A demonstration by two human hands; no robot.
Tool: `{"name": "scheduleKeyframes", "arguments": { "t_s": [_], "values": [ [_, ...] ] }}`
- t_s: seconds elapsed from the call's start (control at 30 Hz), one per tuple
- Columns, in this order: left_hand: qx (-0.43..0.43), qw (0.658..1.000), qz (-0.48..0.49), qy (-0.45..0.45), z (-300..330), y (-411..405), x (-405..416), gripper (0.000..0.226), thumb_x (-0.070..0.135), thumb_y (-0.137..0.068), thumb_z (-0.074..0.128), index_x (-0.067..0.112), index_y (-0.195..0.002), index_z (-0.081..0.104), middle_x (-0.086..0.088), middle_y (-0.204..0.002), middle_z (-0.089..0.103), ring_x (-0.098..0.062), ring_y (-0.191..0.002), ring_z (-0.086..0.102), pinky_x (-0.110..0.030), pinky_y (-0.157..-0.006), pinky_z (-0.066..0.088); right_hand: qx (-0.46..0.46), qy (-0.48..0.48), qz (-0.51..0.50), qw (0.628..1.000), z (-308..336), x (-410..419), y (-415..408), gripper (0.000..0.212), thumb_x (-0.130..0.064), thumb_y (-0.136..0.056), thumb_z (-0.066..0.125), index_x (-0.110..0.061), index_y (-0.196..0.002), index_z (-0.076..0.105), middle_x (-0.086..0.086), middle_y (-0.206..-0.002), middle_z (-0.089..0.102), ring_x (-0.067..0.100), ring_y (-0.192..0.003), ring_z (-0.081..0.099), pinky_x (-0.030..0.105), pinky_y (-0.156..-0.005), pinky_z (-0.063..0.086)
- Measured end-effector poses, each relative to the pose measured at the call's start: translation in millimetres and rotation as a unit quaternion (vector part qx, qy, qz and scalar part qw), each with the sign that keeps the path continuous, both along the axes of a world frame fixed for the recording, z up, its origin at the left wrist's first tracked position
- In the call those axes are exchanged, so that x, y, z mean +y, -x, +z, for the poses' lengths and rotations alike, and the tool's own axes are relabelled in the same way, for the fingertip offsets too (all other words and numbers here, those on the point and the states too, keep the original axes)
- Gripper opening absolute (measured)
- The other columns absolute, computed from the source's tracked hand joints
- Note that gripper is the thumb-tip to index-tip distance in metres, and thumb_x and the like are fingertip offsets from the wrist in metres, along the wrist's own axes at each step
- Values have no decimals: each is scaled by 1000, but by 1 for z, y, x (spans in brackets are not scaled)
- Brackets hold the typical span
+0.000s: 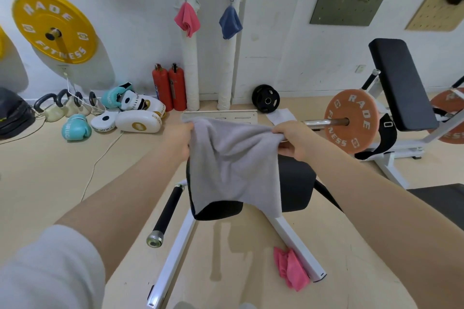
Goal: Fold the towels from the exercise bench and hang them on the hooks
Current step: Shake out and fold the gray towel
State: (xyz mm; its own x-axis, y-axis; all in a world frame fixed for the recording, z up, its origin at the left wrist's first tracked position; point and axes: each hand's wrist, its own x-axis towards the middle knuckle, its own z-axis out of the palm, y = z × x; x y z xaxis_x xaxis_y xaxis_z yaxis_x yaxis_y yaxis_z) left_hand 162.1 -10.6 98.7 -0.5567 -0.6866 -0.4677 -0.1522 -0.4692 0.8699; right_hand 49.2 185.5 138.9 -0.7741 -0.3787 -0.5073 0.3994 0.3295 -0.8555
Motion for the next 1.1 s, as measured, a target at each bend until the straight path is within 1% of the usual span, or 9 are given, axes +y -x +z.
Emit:
{"name": "scheduleKeyframes", "arguments": {
  "t_s": [0.17, 0.3, 0.4, 0.53, 0.6, 0.77, 0.93, 1.03, 1.1],
  "values": [
    [40, 995, -86, 44, 10, 8, 37, 8, 19, -93, 53, 18, -99, 58, -8, -107, 62, -23, -99, 58, -34, -80, 49, 29, 73, 84, 993, 10, -17, -32, 16, -1, -90, 47, -14, -97, 52, 7, -81, 55, 15, -62, 59, 28, -54, 56],
    [105, 973, -176, 103, 22, 8, 61, 10, 18, -94, 51, 18, -89, 60, -2, -84, 67, -15, -76, 63, -27, -65, 53, 56, 131, 139, 980, 13, -23, -44, 13, -4, -90, 51, -13, -85, 59, 12, -86, 57, 17, -69, 61, 23, -56, 56],
    [103, 962, -194, 161, 24, 5, 60, 13, 19, -94, 50, 21, -89, 61, 2, -84, 67, -10, -78, 62, -26, -77, 50, 102, 88, 176, 975, 15, -18, -42, 17, -3, -87, 54, -17, -89, 64, 5, -87, 67, 13, -79, 66, 25, -69, 55],
    [88, 945, -204, 240, 18, 2, 53, 15, 17, -95, 49, 25, -90, 60, 5, -84, 64, -7, -78, 59, -17, -68, 48, 267, -23, 259, 928, 14, -12, -43, 27, 0, -82, 55, -25, -85, 63, -7, -73, 67, 4, -74, 59, 20, -72, 48],
    [86, 941, -213, 249, 16, 0, 52, 15, 15, -95, 48, 23, -93, 61, 3, -86, 65, -10, -80, 60, -18, -70, 49, 349, -63, 233, 905, 14, -14, -46, 13, -9, -80, 61, -21, -82, 65, -7, -66, 63, 7, -68, 55, 21, -70, 45],
    [102, 950, -219, 199, 20, -1, 56, 27, 22, -99, 40, 23, -88, 66, 3, -84, 67, -10, -80, 61, -26, -76, 50, 505, -144, 207, 825, 3, -25, -42, 18, -25, -88, 56, -16, -99, 68, 7, -105, 51, 23, -104, 41, 33, -93, 38],
    [119, 964, -184, 151, 24, -2, 64, 35, 22, -100, 37, 24, -76, 63, 9, -64, 69, -4, -67, 62, -19, -65, 50, 588, -171, 171, 772, -7, -32, -47, 23, -29, -89, 54, -10, -96, 64, 9, -104, 53, 23, -96, 44, 32, -82, 38],
    [163, 962, -196, 95, 28, -5, 66, 40, 33, -99, 34, 19, -83, 68, 5, -78, 73, -9, -85, 66, -24, -82, 52, 599, -162, 131, 773, -5, -33, -49, 22, -30, -90, 53, -9, -94, 59, 5, -98, 53, 20, -91, 46, 26, -74, 32],
    [169, 946, -230, 155, 31, -9, 66, 28, 26, -98, 41, 17, -91, 68, 5, -85, 73, -7, -88, 67, -26, -85, 51, 608, -161, 114, 769, -4, -31, -49, 18, -29, -88, 55, -12, -95, 54, -3, -90, 49, 17, -85, 48, 27, -73, 33]
  ]
}}
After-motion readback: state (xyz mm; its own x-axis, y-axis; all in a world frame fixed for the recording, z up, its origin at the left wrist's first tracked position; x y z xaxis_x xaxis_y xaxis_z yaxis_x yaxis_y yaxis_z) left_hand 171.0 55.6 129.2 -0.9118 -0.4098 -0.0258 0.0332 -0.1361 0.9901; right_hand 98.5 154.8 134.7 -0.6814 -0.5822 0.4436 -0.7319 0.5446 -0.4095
